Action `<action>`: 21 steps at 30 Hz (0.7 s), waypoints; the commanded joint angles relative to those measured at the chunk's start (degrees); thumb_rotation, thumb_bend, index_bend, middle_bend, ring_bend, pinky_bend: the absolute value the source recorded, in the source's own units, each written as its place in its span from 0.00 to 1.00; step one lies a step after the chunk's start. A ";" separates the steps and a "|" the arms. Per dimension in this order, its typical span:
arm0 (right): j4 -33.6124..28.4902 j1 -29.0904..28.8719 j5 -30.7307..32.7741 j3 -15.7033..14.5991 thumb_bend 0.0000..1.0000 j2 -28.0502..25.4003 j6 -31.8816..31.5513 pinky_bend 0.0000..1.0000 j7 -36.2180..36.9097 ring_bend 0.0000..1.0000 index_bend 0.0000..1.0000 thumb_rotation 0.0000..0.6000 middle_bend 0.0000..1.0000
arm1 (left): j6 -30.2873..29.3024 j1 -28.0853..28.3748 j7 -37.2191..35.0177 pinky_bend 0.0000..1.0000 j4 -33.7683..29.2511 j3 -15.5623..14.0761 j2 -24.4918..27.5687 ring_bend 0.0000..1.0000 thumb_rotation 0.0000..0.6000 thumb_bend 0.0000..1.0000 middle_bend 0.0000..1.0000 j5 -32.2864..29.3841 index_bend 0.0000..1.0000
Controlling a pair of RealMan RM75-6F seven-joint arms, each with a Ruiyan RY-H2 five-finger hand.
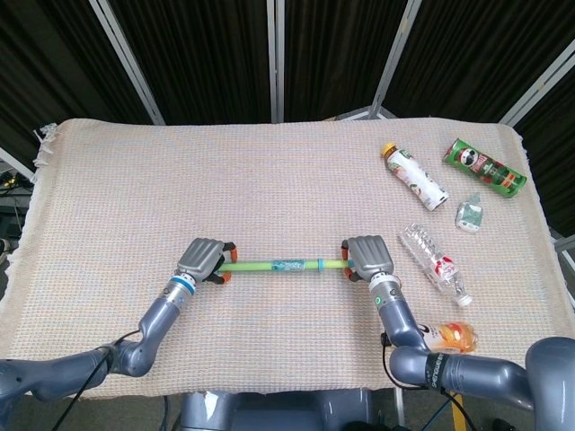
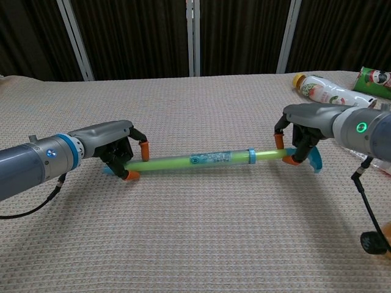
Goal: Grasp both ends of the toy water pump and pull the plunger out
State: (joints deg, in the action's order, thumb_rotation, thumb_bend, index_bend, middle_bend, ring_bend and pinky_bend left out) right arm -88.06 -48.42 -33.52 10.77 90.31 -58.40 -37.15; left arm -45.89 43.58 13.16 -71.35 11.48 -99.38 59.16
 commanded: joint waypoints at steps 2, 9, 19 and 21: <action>-0.69 0.09 -0.27 0.13 0.49 -0.56 -0.48 1.00 0.20 1.00 0.68 1.00 1.00 | -0.76 -0.15 -0.23 1.00 -1.01 0.16 1.01 0.84 1.00 0.52 0.91 0.07 0.69; -2.58 0.82 -1.39 0.14 0.50 -2.81 -1.68 1.00 0.84 1.00 0.69 1.00 1.00 | -2.02 -0.87 0.04 1.00 -3.07 -0.06 4.21 0.84 1.00 0.52 0.91 -0.02 0.73; -3.28 3.39 -6.18 -1.55 0.51 -6.54 -3.48 1.00 2.87 1.00 0.69 1.00 1.00 | -3.68 -3.50 -2.94 1.00 -2.96 -1.77 7.76 0.84 1.00 0.53 0.91 1.80 0.74; -3.49 3.90 -6.80 -1.77 0.51 -7.41 -3.56 1.00 3.33 1.00 0.69 1.00 1.00 | -3.73 -4.00 -3.87 1.00 -2.45 -2.04 8.34 0.84 1.00 0.53 0.91 2.13 0.74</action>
State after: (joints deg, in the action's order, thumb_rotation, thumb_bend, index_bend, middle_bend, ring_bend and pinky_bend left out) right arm -91.41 -44.80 -40.01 9.15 83.24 -61.88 -34.09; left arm -49.56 39.91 9.74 -74.11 9.64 -91.40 61.06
